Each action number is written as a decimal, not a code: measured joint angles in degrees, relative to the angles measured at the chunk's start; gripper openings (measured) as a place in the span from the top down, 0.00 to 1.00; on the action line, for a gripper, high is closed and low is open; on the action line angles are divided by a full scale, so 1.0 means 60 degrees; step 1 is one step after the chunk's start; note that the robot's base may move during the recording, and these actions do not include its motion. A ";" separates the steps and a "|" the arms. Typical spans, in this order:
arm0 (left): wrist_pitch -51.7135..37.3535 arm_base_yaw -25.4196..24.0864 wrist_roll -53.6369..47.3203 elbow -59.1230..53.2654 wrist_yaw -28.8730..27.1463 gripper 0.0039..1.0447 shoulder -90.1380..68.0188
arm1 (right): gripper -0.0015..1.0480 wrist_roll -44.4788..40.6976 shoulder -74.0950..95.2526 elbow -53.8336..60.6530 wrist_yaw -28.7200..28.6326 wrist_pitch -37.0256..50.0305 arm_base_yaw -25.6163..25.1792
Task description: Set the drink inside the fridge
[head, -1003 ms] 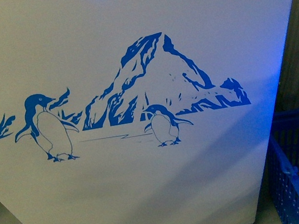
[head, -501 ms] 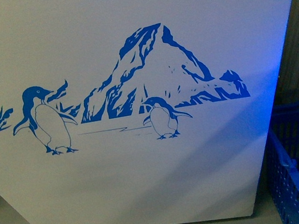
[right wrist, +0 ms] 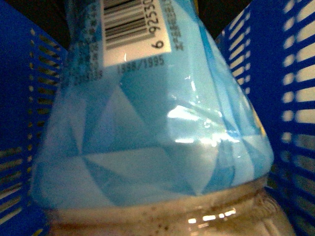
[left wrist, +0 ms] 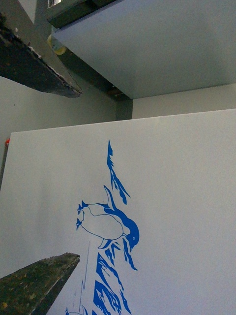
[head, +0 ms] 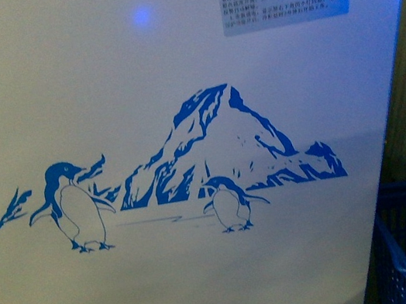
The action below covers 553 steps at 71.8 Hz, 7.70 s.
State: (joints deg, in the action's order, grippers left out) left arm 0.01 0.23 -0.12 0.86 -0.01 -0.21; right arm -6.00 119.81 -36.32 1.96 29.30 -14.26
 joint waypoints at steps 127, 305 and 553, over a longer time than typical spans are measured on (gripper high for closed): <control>0.0000 0.0000 0.0000 0.0000 0.0000 0.08 0.0004 | 0.62 0.2288 -1.6280 0.0710 0.1330 -0.6222 0.2867; -0.2025 0.1504 -1.2393 1.0644 0.5737 0.08 -1.6997 | 0.63 0.2288 -1.6280 0.0696 0.1326 -0.6211 0.2878; -0.5329 -0.0004 -0.0029 0.0000 0.0004 0.98 -0.5413 | 0.07 -0.8171 0.0907 -1.2597 -0.0087 -0.8185 0.6510</control>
State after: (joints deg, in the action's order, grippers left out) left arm -31.97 0.21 -0.30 0.86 0.01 -32.69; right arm -55.02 125.25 -111.90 1.43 -19.81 24.80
